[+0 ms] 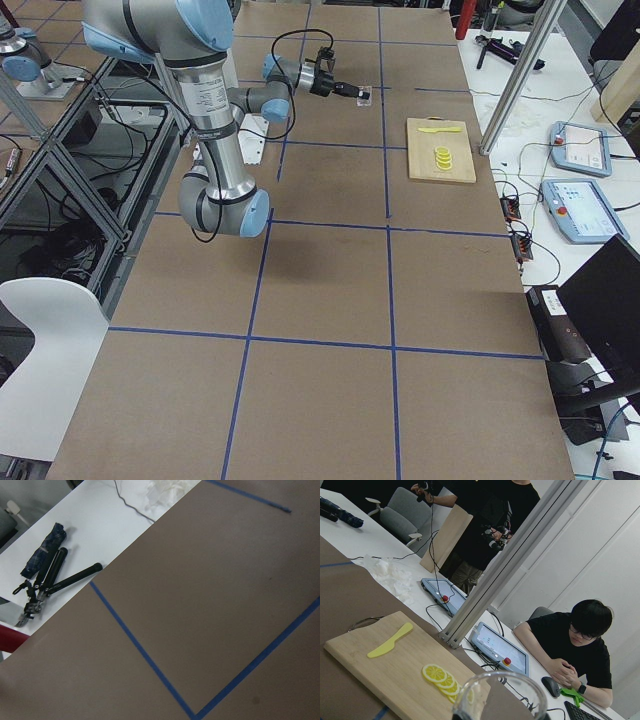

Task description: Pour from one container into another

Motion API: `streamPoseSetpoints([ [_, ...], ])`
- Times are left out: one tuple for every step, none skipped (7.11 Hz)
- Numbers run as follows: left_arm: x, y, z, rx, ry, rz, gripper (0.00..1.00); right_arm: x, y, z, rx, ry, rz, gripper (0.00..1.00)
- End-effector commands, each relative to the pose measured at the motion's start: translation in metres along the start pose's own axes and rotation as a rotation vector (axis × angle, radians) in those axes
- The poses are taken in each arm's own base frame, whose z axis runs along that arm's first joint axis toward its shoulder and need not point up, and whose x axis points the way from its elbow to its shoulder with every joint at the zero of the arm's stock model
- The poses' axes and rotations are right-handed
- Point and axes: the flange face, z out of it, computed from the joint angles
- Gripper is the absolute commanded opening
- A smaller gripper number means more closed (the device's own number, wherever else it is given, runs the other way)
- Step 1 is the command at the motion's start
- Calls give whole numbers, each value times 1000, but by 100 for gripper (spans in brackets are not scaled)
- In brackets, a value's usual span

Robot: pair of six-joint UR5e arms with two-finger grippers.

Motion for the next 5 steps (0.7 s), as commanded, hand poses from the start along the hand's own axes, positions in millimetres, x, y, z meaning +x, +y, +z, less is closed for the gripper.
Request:
streamPoseSetpoints([
  [-36, 1, 15, -226, -37, -114, 100, 0, 2, -1, -2, -7, 5, 0],
  [-66, -28, 15, -327, -86, -173, 100, 0, 2, -1, -2, -7, 7, 0],
  [-76, -11, 18, -362, -88, -213, 100, 0, 2, 0, -2, -7, 26, 0],
  [-70, 6, 27, -419, 25, -288, 100, 0, 9, 0, -8, -9, 73, 0],
  [-58, 12, 31, -449, 162, -384, 100, 1, 12, 0, -8, -18, 92, 0],
])
